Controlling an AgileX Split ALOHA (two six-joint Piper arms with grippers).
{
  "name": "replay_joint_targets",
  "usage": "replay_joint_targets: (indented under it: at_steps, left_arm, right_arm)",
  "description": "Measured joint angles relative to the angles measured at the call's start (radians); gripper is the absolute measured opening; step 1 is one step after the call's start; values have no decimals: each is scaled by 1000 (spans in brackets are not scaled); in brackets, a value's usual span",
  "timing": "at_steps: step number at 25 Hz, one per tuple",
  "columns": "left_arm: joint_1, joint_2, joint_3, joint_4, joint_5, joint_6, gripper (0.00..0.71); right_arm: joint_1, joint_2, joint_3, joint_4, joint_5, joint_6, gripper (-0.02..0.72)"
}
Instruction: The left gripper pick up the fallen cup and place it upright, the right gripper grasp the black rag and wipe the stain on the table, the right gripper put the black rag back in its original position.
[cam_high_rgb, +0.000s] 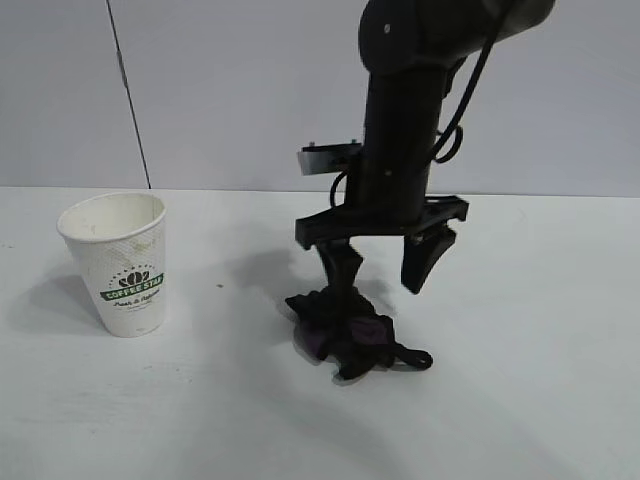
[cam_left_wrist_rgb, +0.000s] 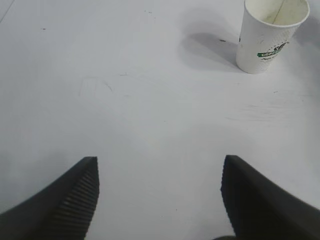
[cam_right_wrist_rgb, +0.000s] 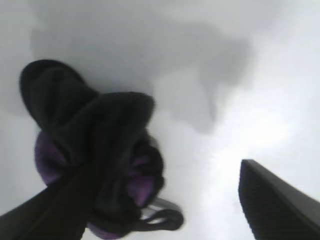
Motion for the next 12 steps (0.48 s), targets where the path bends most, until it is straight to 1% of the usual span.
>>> replay_joint_targets:
  at_steps: [2,6,10,12]
  left_arm:
    - [0,0,0,0,0,0,501]
    - [0,0,0,0,0,0,501]
    - [0,0,0,0,0,0,501]
    - [0,0,0,0,0,0,501]
  right_arm:
    - [-86,-60,0,-19,20,2,557]
    - [-258,-193,0,-28,60,1,557]
    - [-405,-350,1,-27,99,-24,557]
    - [-456,-440,1,-12,115,-33,557]
